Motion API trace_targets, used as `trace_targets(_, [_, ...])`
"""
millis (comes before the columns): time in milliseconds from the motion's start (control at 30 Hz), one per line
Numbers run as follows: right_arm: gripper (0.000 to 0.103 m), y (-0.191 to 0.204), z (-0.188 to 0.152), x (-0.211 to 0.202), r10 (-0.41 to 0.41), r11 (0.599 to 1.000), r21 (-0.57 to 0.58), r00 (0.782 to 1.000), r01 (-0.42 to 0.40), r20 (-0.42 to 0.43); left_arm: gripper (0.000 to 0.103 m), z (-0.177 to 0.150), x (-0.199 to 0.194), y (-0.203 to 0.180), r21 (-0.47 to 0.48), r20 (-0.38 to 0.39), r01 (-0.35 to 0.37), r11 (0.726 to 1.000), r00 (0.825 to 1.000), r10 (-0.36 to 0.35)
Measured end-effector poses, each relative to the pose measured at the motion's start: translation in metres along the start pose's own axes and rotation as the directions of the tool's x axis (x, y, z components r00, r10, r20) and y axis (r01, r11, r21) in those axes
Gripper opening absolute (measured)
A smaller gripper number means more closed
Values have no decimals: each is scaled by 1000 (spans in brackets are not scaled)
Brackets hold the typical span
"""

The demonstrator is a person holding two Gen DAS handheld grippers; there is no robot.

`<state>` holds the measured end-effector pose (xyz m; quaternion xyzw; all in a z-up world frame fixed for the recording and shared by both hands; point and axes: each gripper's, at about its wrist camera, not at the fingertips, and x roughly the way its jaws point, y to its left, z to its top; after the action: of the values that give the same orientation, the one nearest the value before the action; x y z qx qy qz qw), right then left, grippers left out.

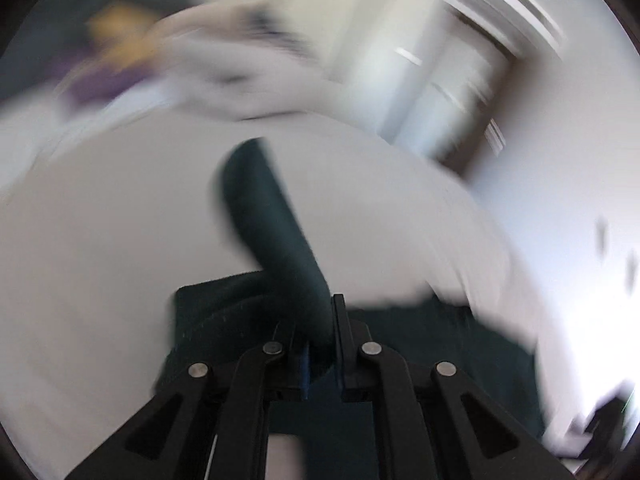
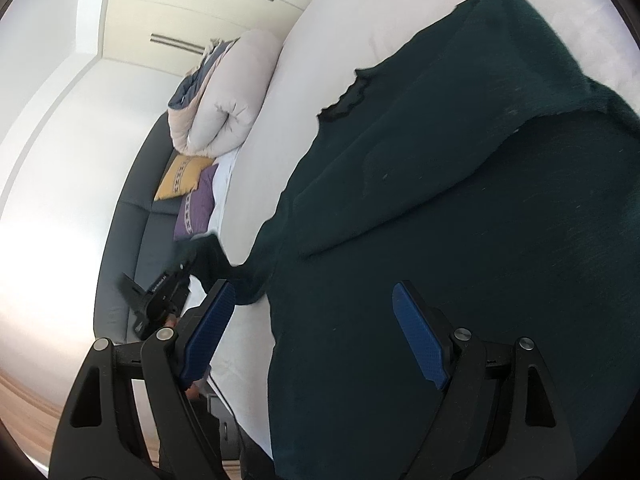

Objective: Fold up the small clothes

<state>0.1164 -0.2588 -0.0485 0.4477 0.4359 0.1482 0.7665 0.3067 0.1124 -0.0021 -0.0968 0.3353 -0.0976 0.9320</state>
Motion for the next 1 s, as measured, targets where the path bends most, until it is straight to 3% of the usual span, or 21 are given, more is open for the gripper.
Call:
trace_targets(67, [81,-10,5,-4,-1,1000,18,1000,1,15,9,-18,20,-61,163,-35,-2,987,999,8])
trace_targets(133, [81,-20,9,-8,-4,999,39,1000,3,30,9,-61,47,-119,303,-94,10,953,995,20])
trace_targets(233, [81,-38,16,-13,-32,997,72,999,29,36,20,-102,90,-153,367,-231,62,928,973,27])
trace_targets(300, [81,-48,20,-14,-46,996,79,998,43,32,39,-111,90,-156,381,-228,68,922,974,22])
trace_targets(367, [81,-53,25,-11,-57,995,78,998,55,24,97,-105,79,-148,347,-244,98,933,970,-11])
trace_targets(400, [81,-55,27,-8,-57,996,75,998,56,19,102,-111,67,-146,334,-231,103,937,973,-24])
trace_targets(500, [81,-50,32,10,-52,997,63,999,52,-2,102,-103,29,-116,264,-158,112,958,985,-72])
trace_targets(567, [81,-40,36,29,-54,998,39,998,55,-31,102,-99,13,-87,155,-112,116,981,989,-100])
trace_targets(633, [81,-26,42,50,-78,997,11,995,79,-54,94,-99,-2,-64,43,-80,134,990,988,-131])
trace_targets(700, [81,-12,51,69,-103,995,-19,992,102,-68,81,-99,0,-42,-10,-81,118,993,990,-119])
trace_targets(833, [80,3,72,110,-259,964,-85,962,252,-85,69,-112,17,-22,-81,-129,87,993,987,-97])
trace_targets(933, [58,11,73,144,-364,927,-144,922,345,-133,60,-133,24,-2,-160,-140,85,984,984,-108])
trace_targets(1000, [36,21,71,159,-438,886,-234,889,401,-136,58,-139,18,6,-198,-118,104,975,984,-130])
